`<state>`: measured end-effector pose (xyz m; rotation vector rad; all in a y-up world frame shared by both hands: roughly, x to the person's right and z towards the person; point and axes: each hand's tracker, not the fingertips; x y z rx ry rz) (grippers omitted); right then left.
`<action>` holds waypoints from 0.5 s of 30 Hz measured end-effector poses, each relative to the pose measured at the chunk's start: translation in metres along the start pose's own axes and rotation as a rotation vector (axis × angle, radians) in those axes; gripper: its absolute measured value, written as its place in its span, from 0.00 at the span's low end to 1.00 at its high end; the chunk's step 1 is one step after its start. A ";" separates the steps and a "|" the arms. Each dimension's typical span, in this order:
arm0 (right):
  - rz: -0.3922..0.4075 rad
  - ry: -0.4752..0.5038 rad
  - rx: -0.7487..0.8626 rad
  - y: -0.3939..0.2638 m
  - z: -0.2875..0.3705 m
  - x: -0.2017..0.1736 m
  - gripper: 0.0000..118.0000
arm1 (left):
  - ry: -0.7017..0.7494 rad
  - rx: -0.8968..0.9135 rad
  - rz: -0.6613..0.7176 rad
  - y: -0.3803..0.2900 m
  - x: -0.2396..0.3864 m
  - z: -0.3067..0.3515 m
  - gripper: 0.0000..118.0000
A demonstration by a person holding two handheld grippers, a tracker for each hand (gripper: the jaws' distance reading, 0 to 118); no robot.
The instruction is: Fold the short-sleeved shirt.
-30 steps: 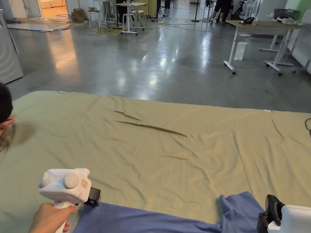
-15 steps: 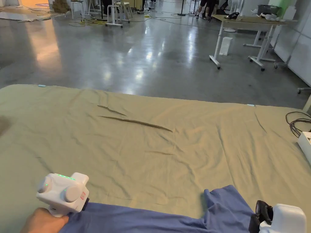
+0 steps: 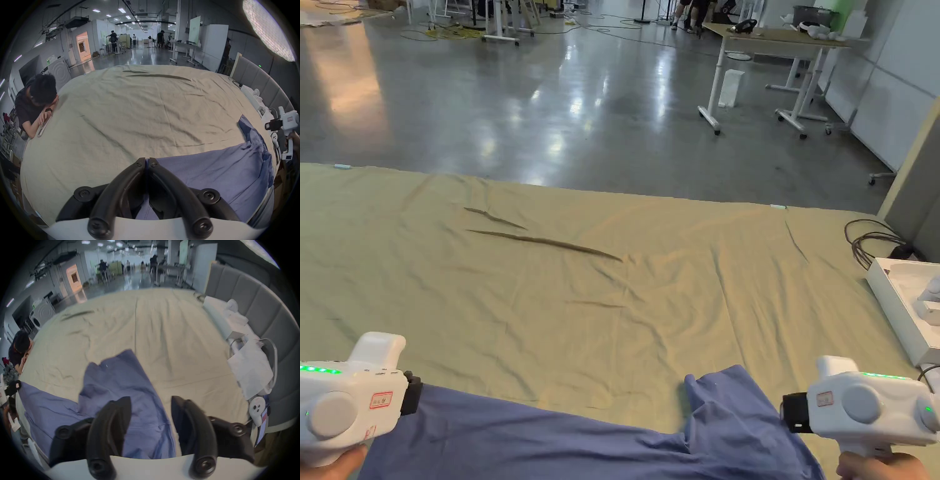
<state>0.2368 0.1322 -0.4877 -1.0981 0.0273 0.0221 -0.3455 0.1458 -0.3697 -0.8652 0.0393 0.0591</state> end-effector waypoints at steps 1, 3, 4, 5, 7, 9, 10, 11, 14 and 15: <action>-0.001 0.019 -0.062 0.002 -0.012 0.000 0.54 | 0.003 0.000 0.001 -0.001 0.005 0.004 0.04; -0.031 0.036 -0.141 0.002 -0.033 0.000 0.57 | 0.008 0.010 -0.004 -0.006 0.007 0.007 0.04; -0.023 0.022 -0.168 0.000 -0.042 -0.001 0.57 | 0.016 0.000 -0.006 -0.007 0.007 0.006 0.04; -0.015 0.010 -0.179 -0.001 -0.050 -0.003 0.57 | 0.016 -0.005 -0.007 -0.007 0.009 0.006 0.04; -0.011 -0.012 -0.175 -0.001 -0.060 -0.006 0.55 | 0.016 -0.007 -0.003 -0.010 0.009 0.006 0.04; -0.010 -0.016 -0.185 -0.004 -0.062 -0.011 0.51 | 0.016 -0.014 0.002 -0.013 0.006 -0.001 0.04; -0.016 -0.021 -0.177 -0.004 -0.060 -0.013 0.49 | 0.019 -0.016 0.001 -0.014 0.005 -0.002 0.04; -0.029 -0.020 -0.151 -0.004 -0.059 -0.015 0.41 | 0.020 -0.019 0.000 -0.015 0.005 -0.002 0.04; -0.031 0.039 -0.134 -0.004 -0.063 -0.017 0.02 | 0.021 -0.027 0.001 -0.017 0.004 -0.002 0.04; -0.030 0.023 -0.135 -0.005 -0.064 -0.019 0.02 | 0.019 -0.029 0.005 -0.018 0.002 -0.002 0.04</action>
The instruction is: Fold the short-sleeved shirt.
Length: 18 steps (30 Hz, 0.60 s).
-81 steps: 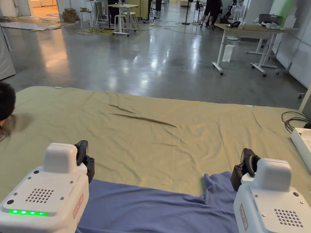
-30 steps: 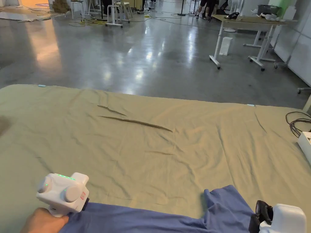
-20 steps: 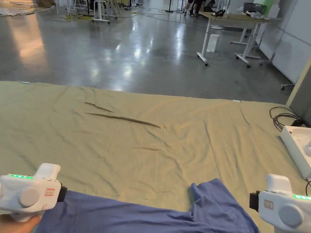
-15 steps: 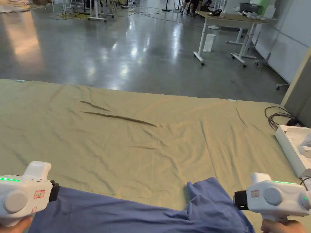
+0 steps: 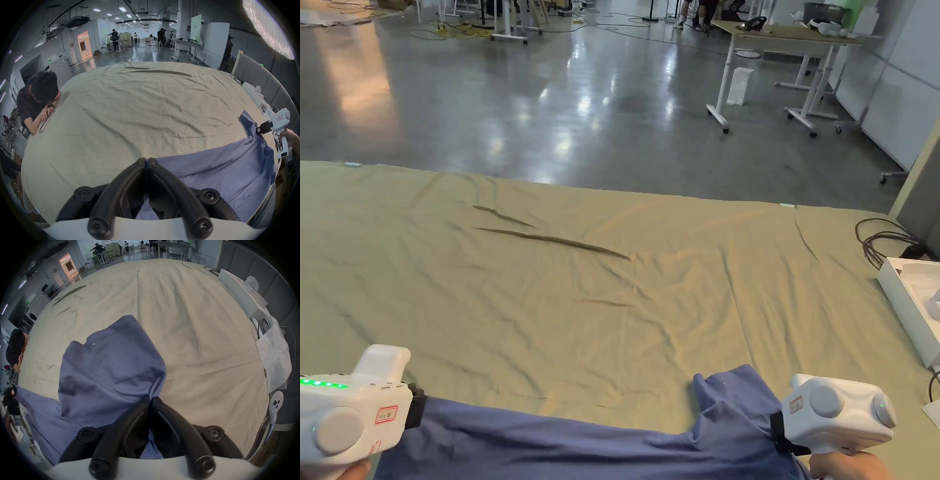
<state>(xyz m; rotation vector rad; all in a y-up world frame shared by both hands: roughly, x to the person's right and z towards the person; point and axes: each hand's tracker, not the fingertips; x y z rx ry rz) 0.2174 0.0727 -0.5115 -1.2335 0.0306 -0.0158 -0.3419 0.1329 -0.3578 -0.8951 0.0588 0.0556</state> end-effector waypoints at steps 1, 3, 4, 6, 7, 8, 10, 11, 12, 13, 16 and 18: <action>0.005 -0.003 0.003 -0.002 0.001 0.001 0.02 | -0.002 -0.004 0.006 -0.001 -0.001 0.000 0.04; -0.012 0.011 0.024 -0.004 0.008 0.005 0.01 | -0.005 -0.008 0.015 -0.001 -0.001 0.000 0.04; -0.028 0.024 0.051 -0.007 0.016 0.007 0.01 | -0.008 -0.008 0.021 -0.002 -0.002 0.001 0.04; -0.036 0.049 0.096 -0.011 0.031 0.011 0.01 | -0.012 -0.007 0.027 -0.003 -0.003 0.004 0.04; -0.029 0.060 0.113 -0.014 0.041 0.012 0.00 | -0.015 -0.003 0.027 -0.004 -0.003 0.007 0.04; -0.024 0.069 0.136 -0.018 0.051 0.012 0.00 | -0.017 -0.001 0.028 -0.004 -0.004 0.010 0.04; -0.011 0.092 0.180 -0.024 0.073 0.013 0.00 | -0.032 0.006 0.041 -0.005 -0.005 0.017 0.04; -0.011 0.097 0.200 -0.028 0.084 0.014 0.00 | -0.036 0.012 0.045 -0.006 -0.006 0.022 0.04; -0.006 0.107 0.214 -0.034 0.094 0.015 0.00 | -0.039 0.018 0.051 -0.007 -0.007 0.027 0.04; -0.010 0.117 0.245 -0.038 0.104 0.017 0.00 | -0.045 0.026 0.058 -0.009 -0.009 0.032 0.04; -0.008 0.121 0.286 -0.058 0.134 0.023 0.00 | -0.062 0.050 0.084 -0.015 -0.015 0.053 0.04; -0.014 0.136 0.310 -0.071 0.150 0.029 0.00 | -0.075 0.074 0.105 -0.020 -0.020 0.069 0.04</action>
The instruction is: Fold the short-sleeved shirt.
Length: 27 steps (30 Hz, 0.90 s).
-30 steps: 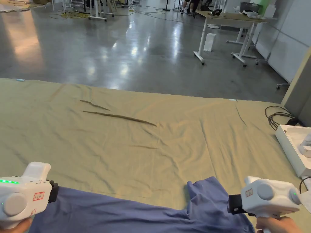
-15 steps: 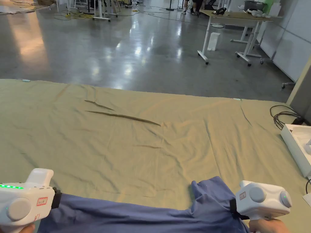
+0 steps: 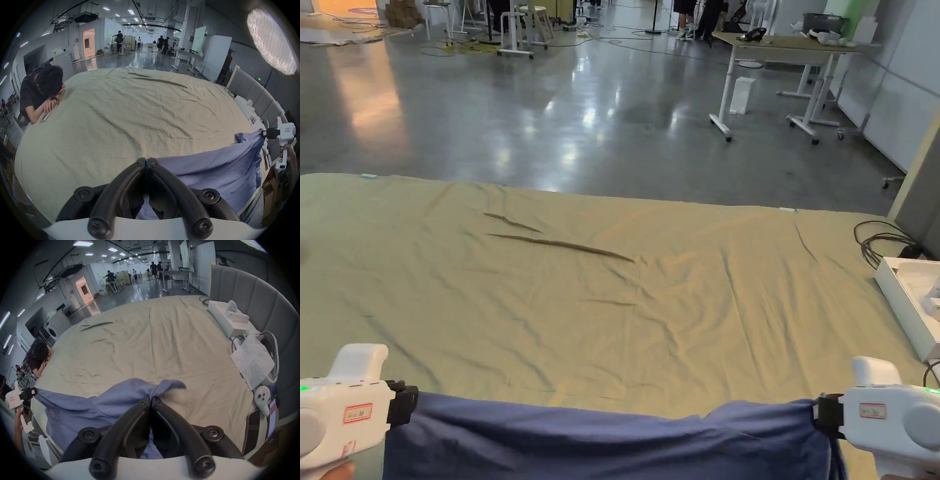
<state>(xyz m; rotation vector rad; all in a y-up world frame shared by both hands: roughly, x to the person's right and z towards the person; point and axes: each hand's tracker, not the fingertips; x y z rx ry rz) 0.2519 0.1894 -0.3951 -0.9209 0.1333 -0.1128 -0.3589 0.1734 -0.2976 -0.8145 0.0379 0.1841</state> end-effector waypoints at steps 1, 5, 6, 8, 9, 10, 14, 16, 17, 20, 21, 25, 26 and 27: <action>0.001 0.005 0.015 -0.005 0.012 0.001 0.00 | -0.006 0.008 0.009 -0.002 -0.002 0.009 0.04; 0.031 0.006 0.052 -0.031 0.053 0.002 0.00 | -0.035 0.042 0.034 -0.017 -0.010 0.043 0.04; 0.031 0.008 0.058 -0.037 0.061 0.003 0.00 | -0.040 0.048 0.040 -0.021 -0.011 0.050 0.04; 0.042 0.016 0.054 -0.051 0.075 0.004 0.00 | -0.051 0.051 0.049 -0.032 -0.015 0.061 0.04; 0.045 0.014 0.053 -0.059 0.081 0.004 0.00 | -0.054 0.046 0.050 -0.038 -0.016 0.065 0.04; 0.059 0.014 0.038 -0.068 0.086 0.004 0.00 | -0.058 0.041 0.049 -0.045 -0.018 0.070 0.04; 0.081 0.005 -0.031 -0.104 0.095 0.009 0.00 | -0.067 -0.008 0.072 -0.077 -0.024 0.078 0.04; 0.071 -0.001 -0.074 -0.124 0.093 0.012 0.00 | -0.060 -0.057 0.074 -0.096 -0.026 0.077 0.04; 0.088 0.002 -0.136 -0.134 0.089 0.013 0.00 | -0.055 -0.080 0.074 -0.107 -0.027 0.076 0.04; 0.104 -0.026 -0.225 -0.166 0.078 0.016 0.00 | -0.049 -0.164 0.081 -0.136 -0.032 0.064 0.04; 0.089 -0.035 -0.225 -0.174 0.073 0.016 0.00 | -0.041 -0.192 0.074 -0.143 -0.032 0.060 0.04; 0.117 -0.089 -0.296 -0.199 0.048 0.017 0.00 | -0.021 -0.285 0.064 -0.168 -0.035 0.040 0.04; 0.122 -0.094 -0.300 -0.203 0.043 0.015 0.00 | -0.023 -0.298 0.067 -0.172 -0.036 0.036 0.04; 0.129 -0.101 -0.301 -0.206 0.038 0.013 0.00 | -0.018 -0.309 0.072 -0.175 -0.037 0.033 0.04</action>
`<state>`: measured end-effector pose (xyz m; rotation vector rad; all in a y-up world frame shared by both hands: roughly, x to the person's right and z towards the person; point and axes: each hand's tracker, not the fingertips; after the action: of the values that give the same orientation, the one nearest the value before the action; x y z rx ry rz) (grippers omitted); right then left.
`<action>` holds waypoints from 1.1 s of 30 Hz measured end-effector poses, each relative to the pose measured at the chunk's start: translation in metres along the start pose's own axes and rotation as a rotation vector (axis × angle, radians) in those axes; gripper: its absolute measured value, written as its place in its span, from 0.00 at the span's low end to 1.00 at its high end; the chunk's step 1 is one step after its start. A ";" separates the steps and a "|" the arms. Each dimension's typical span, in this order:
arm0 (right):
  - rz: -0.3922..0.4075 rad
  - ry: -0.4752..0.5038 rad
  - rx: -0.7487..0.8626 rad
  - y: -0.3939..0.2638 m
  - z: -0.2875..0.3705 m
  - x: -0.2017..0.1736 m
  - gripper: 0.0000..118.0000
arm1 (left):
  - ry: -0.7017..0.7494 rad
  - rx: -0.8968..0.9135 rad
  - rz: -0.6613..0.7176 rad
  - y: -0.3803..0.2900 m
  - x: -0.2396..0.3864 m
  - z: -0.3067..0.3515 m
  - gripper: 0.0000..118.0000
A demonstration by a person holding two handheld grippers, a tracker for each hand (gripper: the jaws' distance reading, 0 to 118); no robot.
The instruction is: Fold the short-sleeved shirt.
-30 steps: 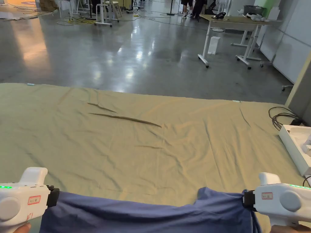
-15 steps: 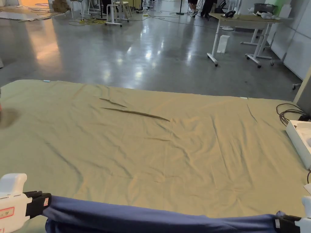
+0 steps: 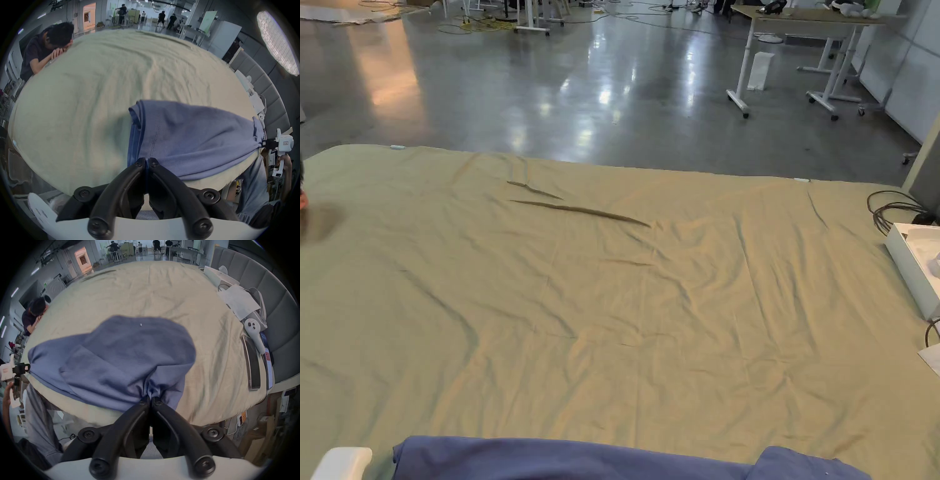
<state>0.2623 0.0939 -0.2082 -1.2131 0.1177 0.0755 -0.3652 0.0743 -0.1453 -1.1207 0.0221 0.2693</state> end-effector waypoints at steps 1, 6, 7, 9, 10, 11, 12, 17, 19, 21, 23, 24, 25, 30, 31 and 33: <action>0.027 -0.021 -0.011 -0.001 -0.006 -0.004 0.00 | -0.003 0.006 0.000 -0.002 0.000 -0.002 0.04; 0.037 -0.060 -0.002 0.002 -0.012 -0.013 0.01 | -0.008 0.010 0.025 0.002 0.000 -0.002 0.07; 0.032 -0.062 -0.005 0.003 -0.009 -0.013 0.03 | -0.014 0.009 0.031 0.004 -0.001 0.000 0.11; 0.015 -0.066 -0.002 0.005 0.003 -0.012 0.12 | -0.044 0.012 0.083 0.007 -0.003 0.007 0.17; 0.008 -0.068 0.012 0.007 0.012 -0.014 0.15 | -0.055 0.033 0.105 0.009 -0.002 0.013 0.17; 0.002 -0.075 0.050 0.011 0.022 -0.016 0.23 | -0.043 0.067 0.103 0.012 0.001 0.021 0.23; 0.002 -0.072 0.091 0.014 0.033 -0.019 0.39 | -0.028 0.103 0.098 0.016 0.004 0.027 0.37; -0.005 -0.073 0.357 0.049 0.082 -0.045 0.70 | -0.014 0.328 0.041 0.052 0.038 0.064 0.45; -0.010 -0.063 0.502 0.064 0.096 -0.060 0.70 | -0.018 0.429 0.004 0.066 0.057 0.079 0.45; -0.005 -0.058 0.649 0.075 0.111 -0.077 0.70 | -0.001 0.527 -0.052 0.078 0.080 0.094 0.45; -0.017 -0.039 0.800 0.084 0.126 -0.094 0.70 | 0.037 0.630 -0.107 0.087 0.103 0.107 0.45; -0.015 -0.033 0.871 0.087 0.131 -0.103 0.69 | 0.051 0.680 -0.127 0.089 0.113 0.112 0.45; -0.013 -0.038 0.943 0.089 0.137 -0.112 0.66 | 0.060 0.733 -0.140 0.092 0.121 0.117 0.45; -0.015 -0.075 1.141 0.095 0.152 -0.146 0.32 | 0.058 0.884 -0.166 0.096 0.152 0.134 0.42; -0.011 -0.065 1.155 0.096 0.153 -0.150 0.27 | 0.058 0.897 -0.168 0.096 0.157 0.137 0.39; -0.008 -0.068 1.162 0.100 0.154 -0.155 0.12 | 0.066 0.918 -0.175 0.096 0.162 0.138 0.24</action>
<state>0.1045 0.2739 -0.2273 -0.0508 0.0743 0.0294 -0.2462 0.2687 -0.1947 -0.2135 0.0953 0.0432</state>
